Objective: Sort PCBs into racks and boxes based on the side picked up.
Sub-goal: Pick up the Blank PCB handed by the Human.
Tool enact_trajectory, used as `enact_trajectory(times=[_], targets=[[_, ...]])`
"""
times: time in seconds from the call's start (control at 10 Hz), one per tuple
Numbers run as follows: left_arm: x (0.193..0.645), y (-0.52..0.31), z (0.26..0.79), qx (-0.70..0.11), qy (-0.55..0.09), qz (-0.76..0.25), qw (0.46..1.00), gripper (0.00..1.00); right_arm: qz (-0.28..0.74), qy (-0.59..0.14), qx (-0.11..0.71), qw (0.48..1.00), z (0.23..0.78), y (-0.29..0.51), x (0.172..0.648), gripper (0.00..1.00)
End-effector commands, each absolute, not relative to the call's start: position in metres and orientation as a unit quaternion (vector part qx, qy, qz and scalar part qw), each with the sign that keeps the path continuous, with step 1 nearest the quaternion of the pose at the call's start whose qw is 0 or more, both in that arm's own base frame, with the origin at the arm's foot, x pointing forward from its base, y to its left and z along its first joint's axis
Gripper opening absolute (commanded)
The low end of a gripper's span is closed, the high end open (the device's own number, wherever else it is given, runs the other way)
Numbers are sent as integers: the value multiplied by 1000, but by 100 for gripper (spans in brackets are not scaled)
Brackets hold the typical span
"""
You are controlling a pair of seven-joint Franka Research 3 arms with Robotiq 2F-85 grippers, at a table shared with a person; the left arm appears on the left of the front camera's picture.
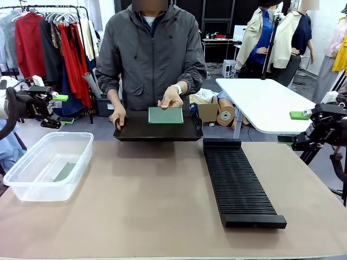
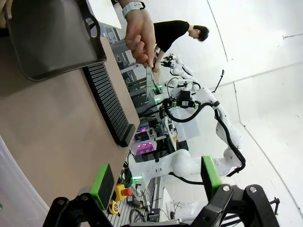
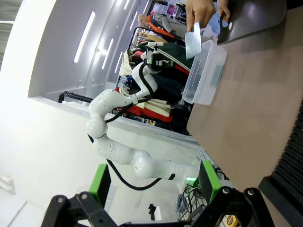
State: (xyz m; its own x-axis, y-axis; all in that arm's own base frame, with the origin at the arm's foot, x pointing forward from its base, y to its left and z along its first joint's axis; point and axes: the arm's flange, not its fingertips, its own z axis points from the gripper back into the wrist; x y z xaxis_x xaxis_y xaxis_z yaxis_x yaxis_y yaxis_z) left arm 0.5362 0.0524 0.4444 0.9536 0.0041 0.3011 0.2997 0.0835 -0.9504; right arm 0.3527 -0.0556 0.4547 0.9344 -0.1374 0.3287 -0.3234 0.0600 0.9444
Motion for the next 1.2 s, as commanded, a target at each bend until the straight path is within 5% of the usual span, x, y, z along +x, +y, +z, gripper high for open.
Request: enact_trajectory(times=[0.0,1.1], targets=[[534,52,448,-664,-116,-103,731,96,78,-201,670,710,470,-34,381,100],[534,52,448,-664,-116,-103,731,96,95,-172,651,733,455,50,499,100]])
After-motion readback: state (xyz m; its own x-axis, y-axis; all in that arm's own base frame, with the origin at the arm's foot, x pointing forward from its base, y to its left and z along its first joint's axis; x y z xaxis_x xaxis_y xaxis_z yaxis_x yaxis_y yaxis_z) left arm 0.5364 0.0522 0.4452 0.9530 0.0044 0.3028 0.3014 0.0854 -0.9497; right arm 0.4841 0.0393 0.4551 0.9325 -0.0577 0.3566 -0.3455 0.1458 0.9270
